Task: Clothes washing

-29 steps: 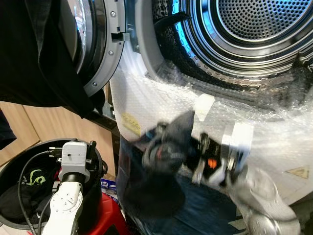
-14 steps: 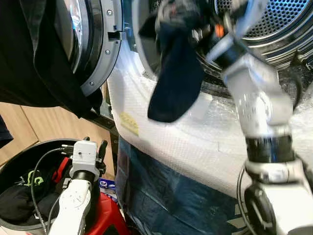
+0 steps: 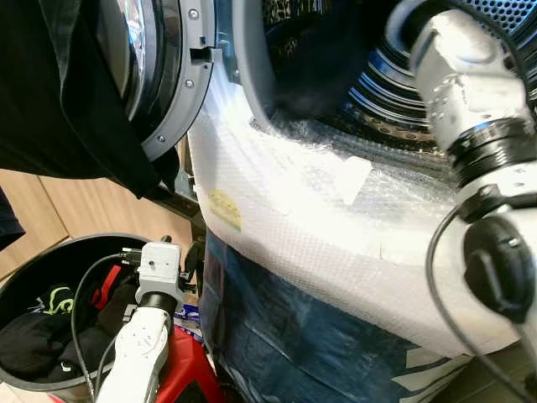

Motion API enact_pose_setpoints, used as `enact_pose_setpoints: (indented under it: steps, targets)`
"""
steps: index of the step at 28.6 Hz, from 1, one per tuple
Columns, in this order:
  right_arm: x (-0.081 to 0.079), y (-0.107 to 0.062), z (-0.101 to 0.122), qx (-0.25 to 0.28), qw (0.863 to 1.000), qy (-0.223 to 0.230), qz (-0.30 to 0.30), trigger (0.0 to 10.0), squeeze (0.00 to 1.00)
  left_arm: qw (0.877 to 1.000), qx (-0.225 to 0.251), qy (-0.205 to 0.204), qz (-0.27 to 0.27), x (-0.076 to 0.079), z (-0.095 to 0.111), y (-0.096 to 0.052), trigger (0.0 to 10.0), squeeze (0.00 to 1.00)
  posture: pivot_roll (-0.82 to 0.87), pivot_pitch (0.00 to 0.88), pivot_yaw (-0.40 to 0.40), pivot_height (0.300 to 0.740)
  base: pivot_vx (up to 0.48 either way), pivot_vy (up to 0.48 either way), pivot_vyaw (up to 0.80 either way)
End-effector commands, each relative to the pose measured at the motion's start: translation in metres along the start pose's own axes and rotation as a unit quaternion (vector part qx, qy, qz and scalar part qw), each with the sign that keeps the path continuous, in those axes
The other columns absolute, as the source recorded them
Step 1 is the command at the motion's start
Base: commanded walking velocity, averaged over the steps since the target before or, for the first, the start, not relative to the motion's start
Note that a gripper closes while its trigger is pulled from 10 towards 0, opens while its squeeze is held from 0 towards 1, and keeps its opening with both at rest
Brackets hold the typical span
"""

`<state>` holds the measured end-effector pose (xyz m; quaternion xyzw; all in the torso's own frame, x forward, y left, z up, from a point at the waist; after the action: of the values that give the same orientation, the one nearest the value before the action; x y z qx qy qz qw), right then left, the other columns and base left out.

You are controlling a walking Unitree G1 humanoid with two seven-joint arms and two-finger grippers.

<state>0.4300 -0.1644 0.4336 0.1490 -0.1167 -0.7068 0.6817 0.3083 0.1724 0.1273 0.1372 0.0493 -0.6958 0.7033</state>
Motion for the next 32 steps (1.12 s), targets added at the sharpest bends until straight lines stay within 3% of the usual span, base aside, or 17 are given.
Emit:
enact_pose_setpoints:
  steps: [1,2,5,6,9,10,11,12,13,15,20,24,28,29,30,31,32]
  targets:
    - [0.014,0.000,-0.004,-0.021,0.997,0.026,-0.064,8.7,0.00,1.000,-0.002,-0.005,-0.017,0.007,0.001,-0.001,10.0,0.00,0.06,0.000,-0.057,0.740,0.000,0.000,0.00]
    - [0.009,0.000,-0.011,-0.034,0.998,0.019,-0.056,10.0,0.00,1.000,0.002,-0.006,-0.024,0.009,0.003,-0.001,10.0,0.00,0.06,0.000,-0.057,0.740,0.000,0.000,0.00]
    - [-0.005,-0.001,-0.024,-0.055,0.998,-0.009,-0.028,10.0,0.00,0.999,0.005,-0.007,-0.031,0.011,0.005,0.000,10.0,0.00,0.06,0.000,-0.052,0.740,0.000,0.000,0.00]
    - [-0.015,-0.002,-0.031,-0.061,0.997,-0.053,-0.008,10.0,0.00,0.999,0.004,-0.009,-0.031,0.011,0.005,0.000,10.0,0.00,0.05,0.000,-0.051,0.740,0.000,0.000,0.00]
    - [-0.020,-0.003,-0.040,-0.060,0.991,-0.121,-0.006,10.0,0.00,0.999,0.003,-0.008,-0.032,0.012,0.005,0.000,10.0,0.00,0.06,0.000,-0.053,0.740,0.000,0.000,0.00]
    - [-0.022,-0.004,-0.042,-0.060,0.988,-0.140,-0.004,10.0,0.09,0.999,0.002,-0.009,-0.033,0.013,0.005,0.000,10.0,0.00,0.06,0.000,-0.053,0.740,0.000,0.000,0.00]
    - [-0.025,-0.004,-0.045,-0.055,0.983,-0.173,0.002,10.0,1.00,0.999,0.003,-0.008,-0.035,0.013,0.005,-0.001,10.0,0.00,0.06,0.000,-0.056,0.740,0.000,0.000,0.00]
    - [-0.029,-0.005,-0.047,-0.040,0.971,-0.237,0.008,10.0,1.00,0.999,0.004,-0.006,-0.040,0.014,0.007,-0.002,10.0,0.00,0.07,0.000,-0.056,0.740,0.000,0.000,0.00]
    - [-0.031,-0.006,-0.047,-0.027,0.962,-0.273,0.009,10.0,1.00,0.999,0.003,-0.003,-0.042,0.014,0.007,-0.003,10.0,0.00,0.07,0.000,-0.055,0.740,0.000,0.000,0.00]
    - [-0.034,-0.006,-0.048,-0.018,0.951,-0.309,0.017,10.0,1.00,0.999,0.001,-0.005,-0.041,0.014,0.006,-0.004,10.0,0.00,0.07,0.000,-0.054,0.740,0.000,0.000,0.00]
    - [-0.036,-0.008,-0.053,-0.011,0.933,-0.358,0.024,10.0,1.00,0.999,-0.001,-0.001,-0.050,0.015,0.006,-0.006,10.0,0.00,0.07,0.000,-0.052,0.740,0.000,0.000,0.00]
    - [-0.040,-0.008,-0.052,0.010,0.898,-0.438,0.032,10.0,1.00,0.999,-0.004,-0.002,-0.052,0.014,0.006,-0.007,10.0,0.00,0.07,0.000,-0.052,0.740,0.000,0.000,0.00]
    - [-0.038,-0.008,-0.051,0.014,0.885,-0.465,0.034,10.0,1.00,0.999,-0.005,-0.001,-0.054,0.015,0.006,-0.008,10.0,0.00,0.08,0.000,-0.054,0.740,0.000,0.000,0.00]
    - [-0.037,-0.008,-0.053,0.019,0.861,-0.507,0.039,10.0,1.00,0.998,-0.004,-0.008,-0.058,0.016,0.007,-0.008,10.0,0.00,0.08,0.000,-0.056,0.740,0.000,0.000,0.00]
    - [-0.037,-0.009,-0.054,0.023,0.846,-0.530,0.040,10.0,1.00,0.998,-0.003,-0.009,-0.061,0.016,0.008,-0.008,10.0,0.00,0.08,0.000,-0.056,0.740,0.000,0.000,0.00]
    - [-0.034,-0.009,-0.055,0.024,0.835,-0.549,0.037,10.0,1.00,0.998,-0.003,-0.010,-0.064,0.016,0.008,-0.009,10.0,0.00,0.08,0.000,-0.050,0.740,0.000,0.000,0.00]
    - [-0.034,-0.009,-0.055,0.024,0.835,-0.549,0.037,10.0,1.00,0.998,-0.003,-0.010,-0.064,0.016,0.008,-0.009,10.0,0.00,0.08,0.000,-0.050,0.740,0.000,0.000,0.00]
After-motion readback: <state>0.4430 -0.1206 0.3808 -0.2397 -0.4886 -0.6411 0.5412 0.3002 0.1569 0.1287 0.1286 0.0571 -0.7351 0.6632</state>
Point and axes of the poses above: a point about 5 cm out from each wrist's last joint towards the gripper, its own y axis pointing out of the wrist towards the gripper, its own z axis along the axis of the wrist's last joint, x = y × z, the point moved 2 cm from there along y, pointing out of the wrist towards the gripper, and after that the axes turned 7 degrees about y, right-handed, at the moved point
